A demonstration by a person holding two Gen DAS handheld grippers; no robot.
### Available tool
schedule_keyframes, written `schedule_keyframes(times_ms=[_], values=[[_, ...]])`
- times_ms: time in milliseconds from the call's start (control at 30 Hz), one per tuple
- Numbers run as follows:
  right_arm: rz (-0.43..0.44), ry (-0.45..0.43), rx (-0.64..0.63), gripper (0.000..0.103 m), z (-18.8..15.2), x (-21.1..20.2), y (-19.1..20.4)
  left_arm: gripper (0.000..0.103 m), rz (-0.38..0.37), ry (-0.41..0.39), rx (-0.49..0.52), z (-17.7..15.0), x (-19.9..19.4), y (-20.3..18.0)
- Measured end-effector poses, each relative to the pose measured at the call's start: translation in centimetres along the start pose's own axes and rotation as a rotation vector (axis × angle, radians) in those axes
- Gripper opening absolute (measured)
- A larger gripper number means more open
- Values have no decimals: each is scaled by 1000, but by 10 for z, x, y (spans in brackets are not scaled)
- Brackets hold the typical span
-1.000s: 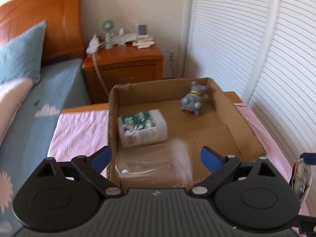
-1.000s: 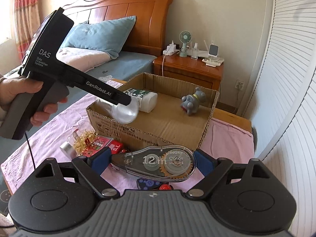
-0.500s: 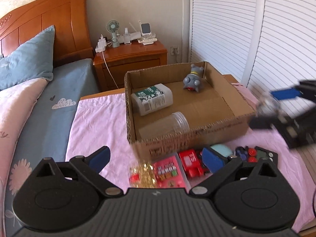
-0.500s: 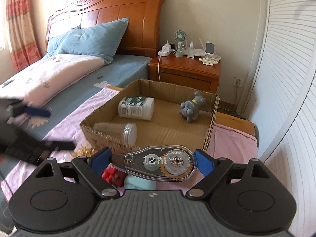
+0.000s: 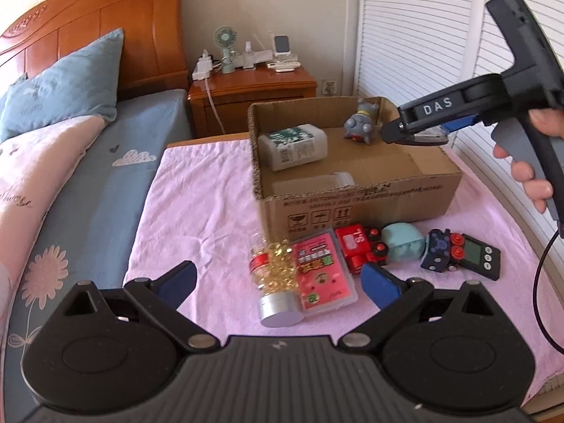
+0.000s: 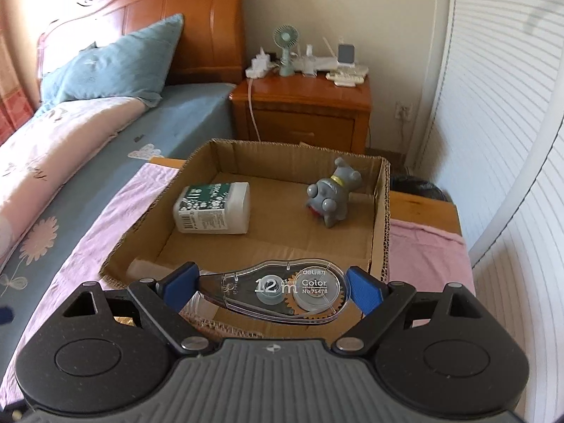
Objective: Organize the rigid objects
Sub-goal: 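Lower the correction tape into the box, open right gripper and withdraw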
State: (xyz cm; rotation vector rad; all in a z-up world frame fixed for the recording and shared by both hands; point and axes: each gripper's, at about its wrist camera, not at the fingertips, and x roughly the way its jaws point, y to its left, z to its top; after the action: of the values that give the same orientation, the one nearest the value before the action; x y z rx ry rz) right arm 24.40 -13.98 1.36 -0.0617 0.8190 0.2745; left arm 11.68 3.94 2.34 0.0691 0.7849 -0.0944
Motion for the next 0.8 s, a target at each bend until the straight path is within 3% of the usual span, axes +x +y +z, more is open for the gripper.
schedule_keyframes(times_ms=[200,300,800], values=[[-26,26,13,94,7,17,7,99,-6,-1,-23,-1,5,11],[-34,19,20,103,9,19,8,99,-7,-1,-31,-2,6,14],[-64,-31,36,103,-6,-17,12,99,-3,2,-33,-5,0,10]])
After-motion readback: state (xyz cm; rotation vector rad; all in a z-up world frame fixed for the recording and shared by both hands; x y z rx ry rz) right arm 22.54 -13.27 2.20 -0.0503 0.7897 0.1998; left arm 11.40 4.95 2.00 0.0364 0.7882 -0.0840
